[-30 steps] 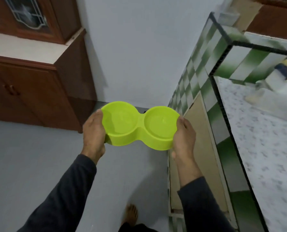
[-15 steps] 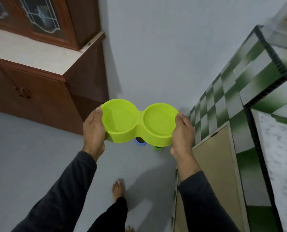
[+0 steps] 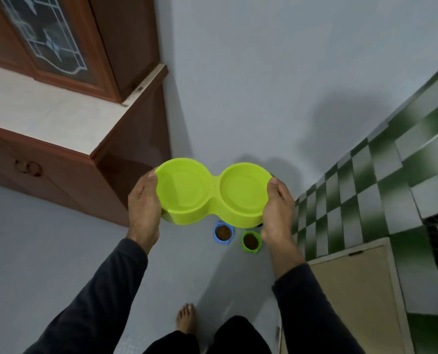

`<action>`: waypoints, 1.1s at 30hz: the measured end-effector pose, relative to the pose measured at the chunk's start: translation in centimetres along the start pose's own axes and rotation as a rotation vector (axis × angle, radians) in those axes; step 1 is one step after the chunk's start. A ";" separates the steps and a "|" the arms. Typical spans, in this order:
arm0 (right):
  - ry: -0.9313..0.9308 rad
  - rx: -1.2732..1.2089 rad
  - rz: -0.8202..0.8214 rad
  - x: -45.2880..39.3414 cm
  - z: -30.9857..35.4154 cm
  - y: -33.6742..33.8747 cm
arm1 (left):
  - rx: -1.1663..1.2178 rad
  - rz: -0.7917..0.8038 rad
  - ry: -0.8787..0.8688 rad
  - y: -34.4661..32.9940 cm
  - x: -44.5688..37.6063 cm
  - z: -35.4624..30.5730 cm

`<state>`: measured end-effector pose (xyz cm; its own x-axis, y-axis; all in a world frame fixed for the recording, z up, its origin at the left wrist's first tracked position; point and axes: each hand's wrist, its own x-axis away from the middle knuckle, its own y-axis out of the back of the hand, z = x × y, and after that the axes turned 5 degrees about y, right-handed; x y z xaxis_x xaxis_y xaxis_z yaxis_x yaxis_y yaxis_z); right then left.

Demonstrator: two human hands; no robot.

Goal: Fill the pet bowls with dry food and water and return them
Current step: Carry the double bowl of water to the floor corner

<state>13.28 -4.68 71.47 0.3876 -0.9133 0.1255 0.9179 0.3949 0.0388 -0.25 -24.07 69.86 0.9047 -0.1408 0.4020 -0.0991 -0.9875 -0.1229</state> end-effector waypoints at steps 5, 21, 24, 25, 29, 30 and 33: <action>0.008 0.035 0.039 -4.6 -1.4 -3.5 | -0.013 -0.029 -0.003 -1.4 -4.5 -0.1; -0.015 0.080 0.354 -22.5 -8.1 -12.4 | 0.056 -0.254 0.060 -8.1 -17.3 5.8; -0.025 0.103 0.388 -25.3 -10.9 -13.7 | 0.049 -0.259 0.044 -8.6 -20.0 8.4; -0.020 0.113 0.388 -26.3 -12.0 -14.3 | 0.044 -0.264 0.047 -8.8 -21.2 9.4; -0.036 0.102 0.395 -29.8 -17.8 -16.9 | 0.014 -0.269 0.078 -8.9 -26.2 13.3; -0.036 0.092 0.403 -30.6 -19.4 -17.6 | 0.006 -0.269 0.079 -8.8 -27.4 14.6; -0.064 0.079 0.410 -32.8 -24.1 -19.3 | -0.020 -0.278 0.100 -8.6 -30.8 18.5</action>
<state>-15.06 15.25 42.72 0.7109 -0.6720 0.2076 0.6786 0.7329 0.0486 -19.55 -9.94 41.71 0.8532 0.1298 0.5051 0.1377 -0.9902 0.0217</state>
